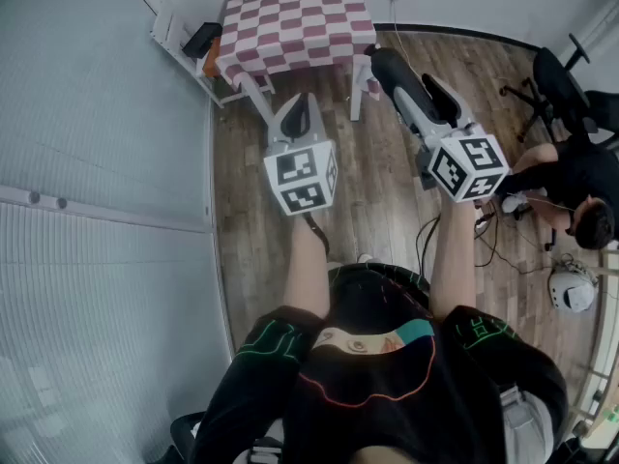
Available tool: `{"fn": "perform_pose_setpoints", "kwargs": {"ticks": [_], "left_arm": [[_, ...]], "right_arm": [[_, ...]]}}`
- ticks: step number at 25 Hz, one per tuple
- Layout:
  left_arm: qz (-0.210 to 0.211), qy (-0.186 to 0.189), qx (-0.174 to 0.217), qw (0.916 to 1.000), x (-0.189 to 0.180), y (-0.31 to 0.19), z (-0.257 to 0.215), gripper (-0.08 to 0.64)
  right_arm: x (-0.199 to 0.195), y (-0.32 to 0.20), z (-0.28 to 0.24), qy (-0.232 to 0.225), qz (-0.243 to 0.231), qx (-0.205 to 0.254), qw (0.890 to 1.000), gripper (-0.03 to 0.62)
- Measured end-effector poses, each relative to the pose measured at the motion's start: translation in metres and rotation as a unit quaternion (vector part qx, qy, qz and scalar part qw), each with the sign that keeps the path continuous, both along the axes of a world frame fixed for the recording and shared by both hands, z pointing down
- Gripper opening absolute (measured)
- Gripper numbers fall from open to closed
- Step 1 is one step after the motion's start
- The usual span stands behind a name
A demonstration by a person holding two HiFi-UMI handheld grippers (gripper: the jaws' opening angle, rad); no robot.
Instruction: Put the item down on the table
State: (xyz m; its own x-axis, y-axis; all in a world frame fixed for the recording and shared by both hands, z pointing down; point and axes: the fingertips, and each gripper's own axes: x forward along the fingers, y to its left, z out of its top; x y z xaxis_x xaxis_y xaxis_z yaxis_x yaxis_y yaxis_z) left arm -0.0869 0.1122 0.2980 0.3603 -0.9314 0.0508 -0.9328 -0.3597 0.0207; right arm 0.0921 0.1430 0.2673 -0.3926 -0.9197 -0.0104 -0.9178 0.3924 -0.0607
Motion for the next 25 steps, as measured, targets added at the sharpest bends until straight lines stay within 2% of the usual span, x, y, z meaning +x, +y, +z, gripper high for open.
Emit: {"fn": "perform_pose_setpoints", "kwargs": {"ticks": [2,6,18,25], "left_arm": [[-0.002,-0.002,0.001,1.0,0.005,-0.001,-0.002,0.009],[-0.004,-0.006,0.008,0.9999,0.007,-0.002,-0.009,0.009],[-0.039,-0.02,0.019,0.9989,-0.017,-0.019,-0.019,0.009],[-0.049,-0.017,0.027,0.9983,-0.012,-0.024,-0.024,0.009]], "right_arm": [[0.007,-0.001,-0.003,-0.005,-0.002,0.003,1.0,0.249],[0.014,-0.002,-0.011,-0.047,-0.01,0.013,0.999,0.247],[0.002,-0.036,-0.009,-0.045,-0.027,0.009,0.999,0.245],[0.007,-0.049,-0.009,-0.045,-0.036,0.008,0.998,0.242]]}}
